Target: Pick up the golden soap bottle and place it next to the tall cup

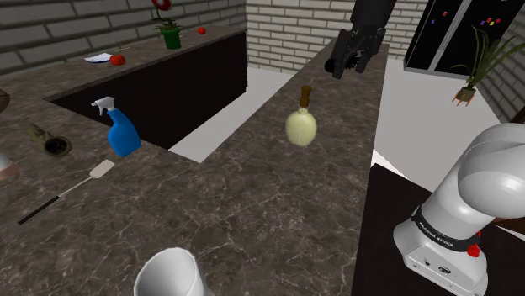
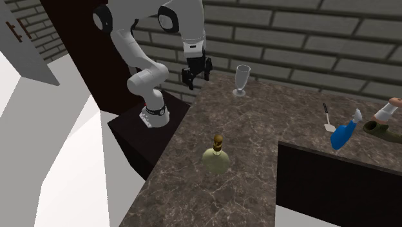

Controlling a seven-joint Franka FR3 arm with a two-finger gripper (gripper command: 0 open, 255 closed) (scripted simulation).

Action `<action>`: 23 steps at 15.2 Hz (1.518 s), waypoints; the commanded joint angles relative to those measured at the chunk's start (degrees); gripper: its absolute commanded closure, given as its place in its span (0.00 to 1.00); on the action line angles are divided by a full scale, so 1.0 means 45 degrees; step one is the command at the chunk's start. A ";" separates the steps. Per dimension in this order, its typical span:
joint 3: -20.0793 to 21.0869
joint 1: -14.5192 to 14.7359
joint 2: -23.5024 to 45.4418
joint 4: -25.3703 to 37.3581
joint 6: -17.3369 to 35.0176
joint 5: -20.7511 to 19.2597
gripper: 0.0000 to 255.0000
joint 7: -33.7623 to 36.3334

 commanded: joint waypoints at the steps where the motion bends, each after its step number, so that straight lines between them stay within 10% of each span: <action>1: 0.0000 0.0000 0.0000 0.0000 0.0000 0.0000 0.00 0.0000; 13: -0.3449 0.0462 0.2495 -0.2148 0.6206 0.0312 0.00 -0.5589; 23: -0.6305 0.2343 0.6493 -0.1202 0.9510 0.3539 0.00 -1.1033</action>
